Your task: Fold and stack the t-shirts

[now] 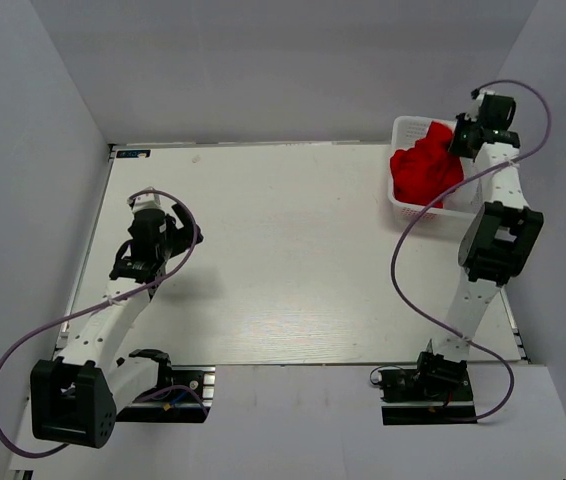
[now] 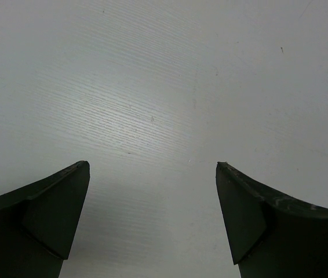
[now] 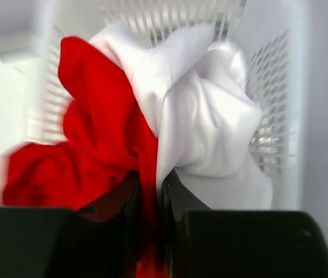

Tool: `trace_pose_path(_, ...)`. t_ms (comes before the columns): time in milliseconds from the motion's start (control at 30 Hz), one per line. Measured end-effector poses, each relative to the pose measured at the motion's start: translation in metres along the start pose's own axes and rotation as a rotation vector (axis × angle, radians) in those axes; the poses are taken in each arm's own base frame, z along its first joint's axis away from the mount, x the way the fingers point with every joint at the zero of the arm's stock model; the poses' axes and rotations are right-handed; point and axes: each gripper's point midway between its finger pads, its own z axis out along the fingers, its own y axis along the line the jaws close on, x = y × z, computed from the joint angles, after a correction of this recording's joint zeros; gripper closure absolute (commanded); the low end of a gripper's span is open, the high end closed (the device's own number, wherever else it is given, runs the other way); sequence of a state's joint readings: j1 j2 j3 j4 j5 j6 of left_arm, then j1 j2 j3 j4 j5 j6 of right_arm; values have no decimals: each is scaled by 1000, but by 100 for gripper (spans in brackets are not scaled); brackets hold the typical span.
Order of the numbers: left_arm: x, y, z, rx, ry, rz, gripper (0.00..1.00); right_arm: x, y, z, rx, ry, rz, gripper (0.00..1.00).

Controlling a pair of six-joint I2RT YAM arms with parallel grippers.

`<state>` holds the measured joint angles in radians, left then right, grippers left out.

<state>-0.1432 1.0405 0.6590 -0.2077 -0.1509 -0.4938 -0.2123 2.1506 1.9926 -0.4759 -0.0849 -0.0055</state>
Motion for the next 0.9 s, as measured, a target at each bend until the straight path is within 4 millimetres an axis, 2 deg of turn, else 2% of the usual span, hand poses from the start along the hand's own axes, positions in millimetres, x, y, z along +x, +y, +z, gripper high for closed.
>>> trace_pose_path(67,-2,-1,-1,4,-7,-2,0,-39,8,-40,0,-107,4,100)
trace_pose_path(200,-5,-3,-4,13,-20,-5,0,-122,20,-140,19,-385,-10,100)
trace_pose_path(233,-6,-3,-5,16,-23,-5,0,-144,22,-171,35,-469,-12,100)
trace_pose_path(367,-9,-6,-6,29,-32,-8,0,-204,24,-248,74,-693,-15,100)
trace_pose_path(433,-9,-6,-6,32,-33,-8,0,-224,27,-275,72,-775,-17,100)
trace_pose_path(500,-9,-7,-6,33,-33,-8,0,-234,31,-291,62,-831,-7,100)
trace_pose_path(567,-10,-7,-6,34,-35,-8,0,-239,35,-299,41,-861,8,100)
trace_pose_path(900,-10,-7,-6,34,-35,-8,0,-252,59,-316,-98,-919,50,100)
